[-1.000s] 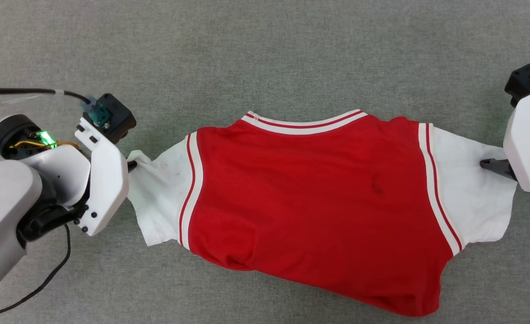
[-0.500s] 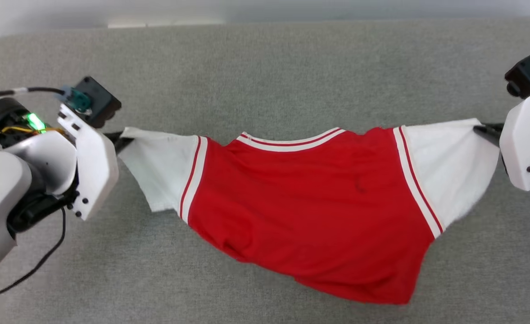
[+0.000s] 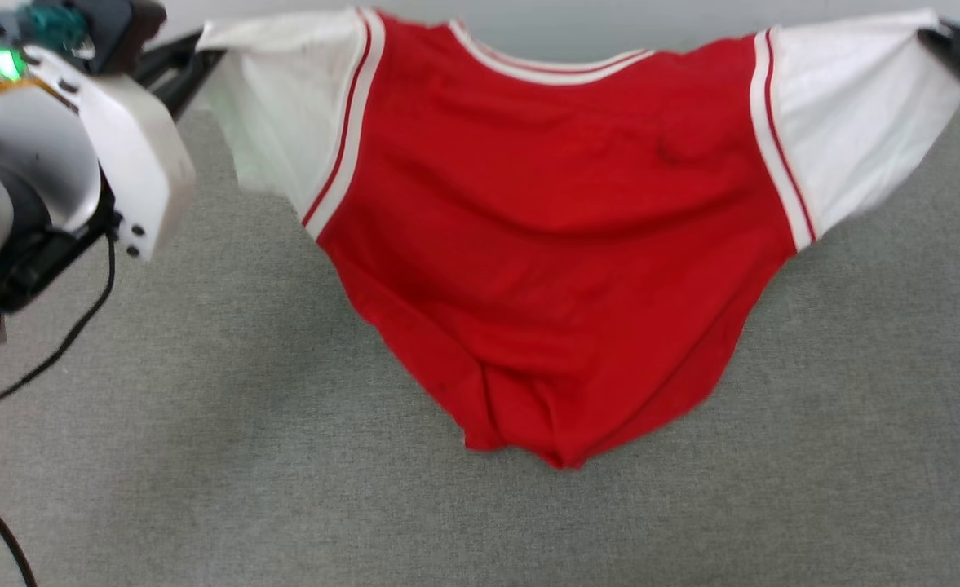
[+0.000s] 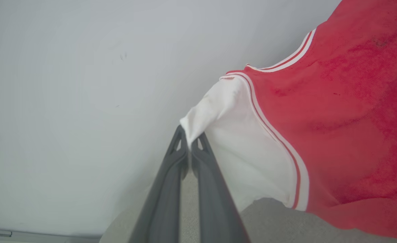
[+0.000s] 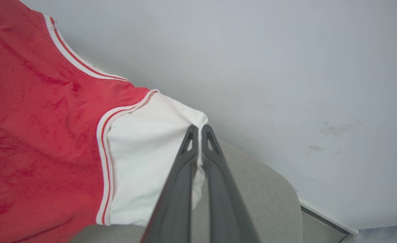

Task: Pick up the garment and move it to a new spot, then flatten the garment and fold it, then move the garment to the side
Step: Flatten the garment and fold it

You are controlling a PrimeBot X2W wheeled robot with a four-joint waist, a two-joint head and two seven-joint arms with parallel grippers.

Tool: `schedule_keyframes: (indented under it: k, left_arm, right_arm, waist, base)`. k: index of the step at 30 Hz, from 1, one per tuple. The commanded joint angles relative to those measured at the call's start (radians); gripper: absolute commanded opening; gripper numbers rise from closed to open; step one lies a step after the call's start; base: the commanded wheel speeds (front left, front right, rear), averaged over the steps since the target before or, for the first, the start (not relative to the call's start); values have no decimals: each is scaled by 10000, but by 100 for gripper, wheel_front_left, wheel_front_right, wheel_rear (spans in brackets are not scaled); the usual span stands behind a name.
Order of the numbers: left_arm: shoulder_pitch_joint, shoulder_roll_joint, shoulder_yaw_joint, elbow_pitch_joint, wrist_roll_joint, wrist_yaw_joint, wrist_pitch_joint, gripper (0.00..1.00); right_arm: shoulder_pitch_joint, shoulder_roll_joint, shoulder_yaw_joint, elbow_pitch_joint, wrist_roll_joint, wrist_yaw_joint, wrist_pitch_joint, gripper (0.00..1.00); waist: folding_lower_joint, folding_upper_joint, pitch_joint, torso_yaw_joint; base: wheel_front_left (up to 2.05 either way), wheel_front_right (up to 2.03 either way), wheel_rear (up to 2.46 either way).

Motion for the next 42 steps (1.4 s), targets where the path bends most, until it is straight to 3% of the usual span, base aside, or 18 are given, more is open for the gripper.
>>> schedule_keyframes:
  k: [1, 15, 32, 37, 42]
  left_arm:
    - [-343, -165, 115, 44, 110, 13, -98, 0]
    - [-3751, -1724, 845, 2089, 915, -156, -858, 0]
    - [-7539, -2912, 1194, 5325, 1691, -560, -2357, 0]
    - [-7942, -3130, 1132, 6043, 1601, -671, -2770, 0]
    - [-7386, -3272, 850, 6673, 1382, -756, -3155, 0]
  right_arm:
    - [-329, 177, -228, 82, -261, -7, -193, 0]
    - [-3790, 1485, -1615, 1531, -2660, -7, -759, 0]
    - [-7955, 2978, -1471, 4313, -4103, -7, -1725, 0]
    - [-8542, 3228, -1236, 5088, -4158, -7, -2003, 0]
    - [-8013, 3525, -717, 5742, -3920, -7, -2396, 0]
  waist:
    - [0, 0, 23, 27]
    - [0, 0, 1544, 66]
    - [0, 0, 2694, 72]
    - [0, 0, 2805, 82]
    - [0, 0, 2985, 14]
  base:
    - [0, 0, 0]
    - [0, 0, 0]
    - [0, 0, 0]
    - [0, 0, 0]
    - [0, 0, 0]
